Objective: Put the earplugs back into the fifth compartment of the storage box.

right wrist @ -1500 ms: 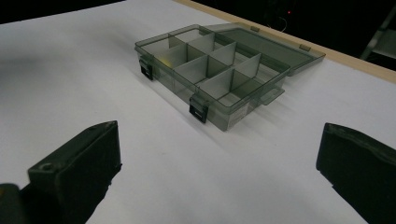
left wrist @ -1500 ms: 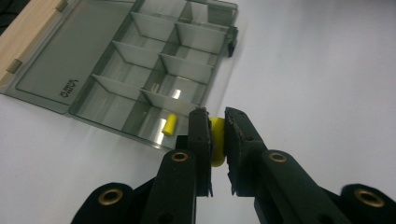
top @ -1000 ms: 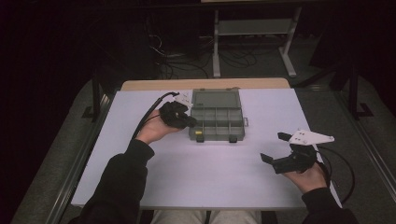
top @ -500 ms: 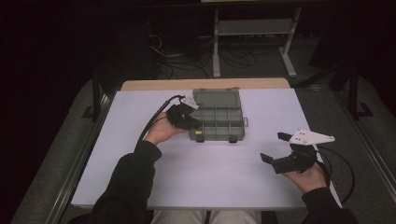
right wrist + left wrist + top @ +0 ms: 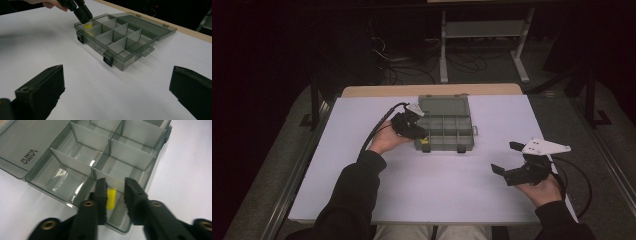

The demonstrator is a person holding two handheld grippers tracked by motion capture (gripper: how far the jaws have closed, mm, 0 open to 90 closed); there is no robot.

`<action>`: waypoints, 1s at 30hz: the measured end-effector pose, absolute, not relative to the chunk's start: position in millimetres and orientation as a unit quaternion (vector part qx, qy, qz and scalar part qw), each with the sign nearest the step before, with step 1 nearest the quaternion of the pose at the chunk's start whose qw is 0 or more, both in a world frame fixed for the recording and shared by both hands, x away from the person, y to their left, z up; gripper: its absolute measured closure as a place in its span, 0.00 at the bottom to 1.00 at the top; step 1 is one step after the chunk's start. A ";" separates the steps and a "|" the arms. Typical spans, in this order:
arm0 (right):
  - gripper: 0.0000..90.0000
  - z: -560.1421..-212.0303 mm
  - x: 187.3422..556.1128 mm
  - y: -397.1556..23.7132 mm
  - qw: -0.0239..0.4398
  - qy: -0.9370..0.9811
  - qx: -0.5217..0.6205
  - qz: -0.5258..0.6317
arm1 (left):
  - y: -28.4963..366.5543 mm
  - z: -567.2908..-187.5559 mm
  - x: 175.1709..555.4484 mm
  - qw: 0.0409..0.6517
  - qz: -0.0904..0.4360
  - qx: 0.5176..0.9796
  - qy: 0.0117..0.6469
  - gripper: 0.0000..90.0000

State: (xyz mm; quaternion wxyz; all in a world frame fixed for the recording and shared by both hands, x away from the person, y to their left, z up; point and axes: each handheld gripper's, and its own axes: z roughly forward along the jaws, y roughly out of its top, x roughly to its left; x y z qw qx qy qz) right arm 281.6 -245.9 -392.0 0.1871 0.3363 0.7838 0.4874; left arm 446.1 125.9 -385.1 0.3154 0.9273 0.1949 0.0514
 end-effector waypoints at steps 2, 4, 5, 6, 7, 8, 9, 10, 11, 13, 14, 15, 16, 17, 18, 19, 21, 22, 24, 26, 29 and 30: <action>0.00 -392.0 281.5 -245.8 0.187 0.784 0.337 0.487 | 128.6 -380.1 444.5 0.320 0.057 0.925 0.196 0.73; 0.00 -392.0 281.5 -245.7 0.188 0.784 0.337 0.487 | 132.3 -374.3 442.3 0.328 0.060 0.922 0.197 0.68; 0.00 -392.0 281.5 -245.7 0.188 0.784 0.337 0.487 | 135.2 -370.1 440.7 0.331 0.062 0.921 0.195 0.66; 0.00 -392.0 281.6 -245.8 0.188 0.784 0.337 0.487 | 136.7 -367.8 439.4 0.334 0.063 0.920 0.197 0.64; 0.00 -392.0 281.6 -245.9 0.188 0.784 0.337 0.487 | 139.1 -364.7 437.7 0.339 0.061 0.918 0.198 0.62; 0.00 -392.0 281.6 -246.1 0.188 0.784 0.337 0.487 | 142.5 -360.8 435.6 0.345 0.062 0.916 0.197 0.60; 0.00 -392.2 281.9 -246.5 0.188 0.784 0.337 0.486 | 144.6 -358.7 434.2 0.348 0.063 0.914 0.199 0.59; 0.00 -392.3 281.9 -246.5 0.188 0.784 0.338 0.486 | 147.3 -356.0 432.6 0.352 0.064 0.912 0.199 0.57; 0.00 -392.1 281.7 -246.3 0.188 0.784 0.338 0.486 | 150.5 -353.1 430.9 0.360 0.064 0.909 0.200 0.55; 0.00 -391.7 281.1 -245.8 0.189 0.784 0.337 0.486 | 154.8 -348.9 428.6 0.369 0.064 0.906 0.199 0.52; 0.00 -391.6 281.0 -245.6 0.189 0.784 0.337 0.485 | 156.9 -346.5 427.3 0.373 0.062 0.904 0.197 0.50; 0.00 -391.6 281.0 -245.5 0.189 0.784 0.337 0.485 | 158.5 -344.5 425.9 0.378 0.061 0.903 0.196 0.48; 0.00 -391.7 281.1 -245.6 0.189 0.784 0.338 0.485 | 159.8 -342.7 424.2 0.382 0.061 0.902 0.193 0.46; 0.00 -391.7 281.2 -245.7 0.189 0.784 0.338 0.485 | 160.8 -341.2 421.9 0.384 0.063 0.901 0.190 0.44; 0.00 -391.7 281.2 -245.9 0.189 0.784 0.338 0.485 | 161.7 -339.8 420.1 0.387 0.064 0.901 0.185 0.42; 0.00 -391.8 281.3 -246.0 0.189 0.784 0.338 0.486 | 162.8 -338.5 418.6 0.389 0.064 0.900 0.183 0.40; 0.00 -391.7 281.3 -246.2 0.189 0.784 0.338 0.486 | 164.8 -336.7 415.4 0.395 0.062 0.898 0.182 0.36; 0.00 -391.7 281.1 -246.1 0.189 0.784 0.338 0.486 | 165.9 -336.1 413.9 0.395 0.065 0.899 0.180 0.34; 0.00 -391.6 280.9 -245.9 0.189 0.784 0.338 0.485 | 168.2 -335.9 410.5 0.395 0.072 0.898 0.178 0.28; 0.00 -391.5 280.9 -245.9 0.189 0.784 0.338 0.486 | 171.4 -335.7 407.0 0.397 0.082 0.897 0.178 0.21; 0.00 -391.5 280.8 -245.9 0.189 0.784 0.338 0.486 | 177.9 -334.8 403.0 0.405 0.086 0.891 0.185 0.15; 0.00 -391.6 280.9 -245.9 0.189 0.784 0.338 0.485 | 180.7 -334.3 401.5 0.408 0.088 0.889 0.187 0.13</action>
